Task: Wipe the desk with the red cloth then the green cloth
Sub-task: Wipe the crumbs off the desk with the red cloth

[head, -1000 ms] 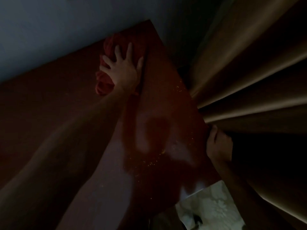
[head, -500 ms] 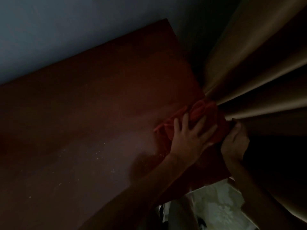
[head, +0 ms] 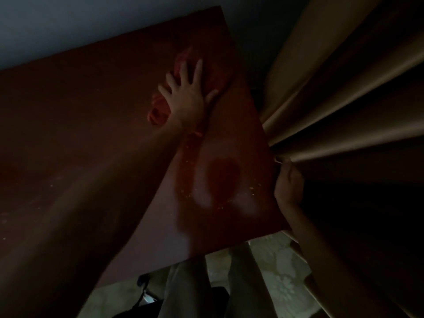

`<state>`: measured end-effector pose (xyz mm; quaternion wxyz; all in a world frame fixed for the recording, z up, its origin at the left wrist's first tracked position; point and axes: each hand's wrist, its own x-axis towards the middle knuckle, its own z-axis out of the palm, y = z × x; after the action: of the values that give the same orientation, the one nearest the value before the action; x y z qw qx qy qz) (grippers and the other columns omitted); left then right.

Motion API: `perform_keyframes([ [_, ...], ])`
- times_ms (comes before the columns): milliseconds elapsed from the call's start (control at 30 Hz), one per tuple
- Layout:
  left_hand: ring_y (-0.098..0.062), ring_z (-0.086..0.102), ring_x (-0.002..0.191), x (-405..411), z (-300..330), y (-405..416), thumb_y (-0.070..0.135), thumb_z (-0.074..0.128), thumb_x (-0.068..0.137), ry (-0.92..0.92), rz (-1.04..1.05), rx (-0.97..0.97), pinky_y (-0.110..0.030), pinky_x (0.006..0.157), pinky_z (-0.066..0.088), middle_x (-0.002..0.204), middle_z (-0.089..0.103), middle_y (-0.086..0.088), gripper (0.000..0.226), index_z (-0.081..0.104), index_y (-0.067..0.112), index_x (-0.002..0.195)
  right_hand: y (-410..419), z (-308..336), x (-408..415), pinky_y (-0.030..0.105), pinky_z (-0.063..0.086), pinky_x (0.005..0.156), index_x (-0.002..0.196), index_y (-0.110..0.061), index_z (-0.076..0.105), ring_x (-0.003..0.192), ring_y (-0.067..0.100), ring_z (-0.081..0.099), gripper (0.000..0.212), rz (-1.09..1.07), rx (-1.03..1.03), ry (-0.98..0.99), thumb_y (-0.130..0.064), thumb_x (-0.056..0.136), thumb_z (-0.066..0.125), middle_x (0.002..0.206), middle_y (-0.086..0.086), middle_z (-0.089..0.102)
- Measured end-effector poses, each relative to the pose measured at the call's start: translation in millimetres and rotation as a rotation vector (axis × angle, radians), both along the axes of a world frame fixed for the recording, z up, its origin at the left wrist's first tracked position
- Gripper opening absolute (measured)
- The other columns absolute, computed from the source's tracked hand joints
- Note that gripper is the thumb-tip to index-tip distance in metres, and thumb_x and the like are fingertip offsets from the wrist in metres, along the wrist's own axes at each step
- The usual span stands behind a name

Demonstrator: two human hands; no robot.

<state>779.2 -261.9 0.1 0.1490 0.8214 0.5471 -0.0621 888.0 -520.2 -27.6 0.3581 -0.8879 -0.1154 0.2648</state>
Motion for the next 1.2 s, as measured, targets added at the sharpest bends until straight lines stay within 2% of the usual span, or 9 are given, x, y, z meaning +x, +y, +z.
perform_keyframes([
  [100,-0.050,0.011,0.144,16.3,1.3,-21.1,0.068,0.026,0.095,0.072,0.009,0.060,-0.068,0.112,0.013,0.164,0.010,-0.006,0.069,0.005,0.039,0.155,-3.0,-2.5,10.2,0.003,0.040,0.061,0.122,-0.009,0.060,0.099,0.016,0.056,0.046,-0.002,0.041,0.326,-0.038,0.105,0.028,0.108,0.002,0.059],
  [200,-0.049,0.019,0.142,9.5,-1.5,-77.7,0.066,0.026,0.096,0.067,-0.167,0.114,-0.066,0.111,0.019,0.162,0.020,-0.004,0.063,0.015,0.042,0.153,-7.4,-7.7,20.0,0.007,0.044,0.055,0.115,-0.018,0.059,0.083,0.005,0.057,0.042,0.009,0.055,0.538,-0.041,0.104,0.026,0.098,-0.003,0.060],
  [367,-0.051,0.031,0.132,-30.4,-10.5,-216.7,0.065,0.029,0.090,-0.016,-0.612,0.098,-0.068,0.100,0.034,0.154,0.037,-0.003,0.060,0.037,0.044,0.146,-33.6,-15.3,31.5,0.028,0.049,0.083,0.123,-0.014,0.059,0.100,0.015,0.058,0.045,-0.028,-0.001,0.660,-0.045,0.101,0.037,0.119,0.003,0.062],
  [467,-0.049,0.030,0.133,-64.9,-19.2,-259.2,0.068,0.044,0.085,-0.017,-0.796,0.146,-0.067,0.101,0.033,0.156,0.029,0.000,0.067,0.030,0.046,0.147,-50.9,-17.1,38.9,0.035,0.050,0.085,0.120,-0.014,0.064,0.106,0.026,0.063,0.052,-0.052,-0.081,0.600,-0.054,0.096,0.041,0.117,0.009,0.067],
  [567,-0.048,0.029,0.136,-89.0,-18.9,-258.6,0.066,0.051,0.086,-0.023,-0.968,0.146,-0.066,0.103,0.033,0.159,0.023,0.003,0.070,0.024,0.048,0.148,-51.6,-10.7,31.9,0.029,0.047,0.075,0.127,-0.011,0.058,0.107,0.025,0.060,0.051,0.037,-0.107,0.577,-0.046,0.101,0.032,0.120,0.008,0.063],
  [767,-0.043,0.032,0.140,-108.9,-25.1,-179.4,0.059,0.051,0.090,-0.162,-1.250,0.248,-0.066,0.108,0.029,0.153,0.041,0.006,0.054,0.042,0.047,0.142,-32.6,-9.0,17.7,0.042,0.036,0.110,0.135,-0.012,0.052,0.128,0.029,0.049,0.061,0.075,-0.209,0.547,-0.054,0.100,0.025,0.139,0.011,0.052],
  [933,-0.045,0.042,0.129,-89.7,-7.7,-101.2,0.083,0.023,0.082,0.056,-0.754,0.209,-0.064,0.106,0.025,0.147,0.041,-0.018,0.089,0.024,0.030,0.154,-27.1,-11.3,18.6,0.037,0.032,0.108,0.142,-0.013,0.045,0.135,0.029,0.042,0.056,0.064,-0.162,0.510,-0.048,0.102,0.027,0.147,0.012,0.044],
  [1067,-0.047,0.006,0.146,-44.0,21.4,-96.1,0.076,0.064,0.069,0.129,-0.288,-0.051,-0.073,0.108,0.008,0.160,0.010,-0.020,0.115,0.004,0.033,0.157,-32.4,-10.9,15.3,0.033,0.034,0.103,0.136,-0.014,0.051,0.130,0.027,0.046,0.052,0.095,-0.138,0.480,-0.046,0.103,0.028,0.141,0.009,0.051],
  [1200,-0.045,-0.015,0.146,18.0,32.2,-132.2,0.062,0.047,0.089,-0.085,0.385,-0.311,-0.072,0.109,-0.008,0.163,-0.006,-0.016,0.081,0.013,0.031,0.156,-34.3,-9.2,14.1,0.033,0.036,0.105,0.137,-0.014,0.051,0.128,0.024,0.048,0.050,0.117,-0.047,0.464,-0.043,0.103,0.030,0.139,0.007,0.052],
])
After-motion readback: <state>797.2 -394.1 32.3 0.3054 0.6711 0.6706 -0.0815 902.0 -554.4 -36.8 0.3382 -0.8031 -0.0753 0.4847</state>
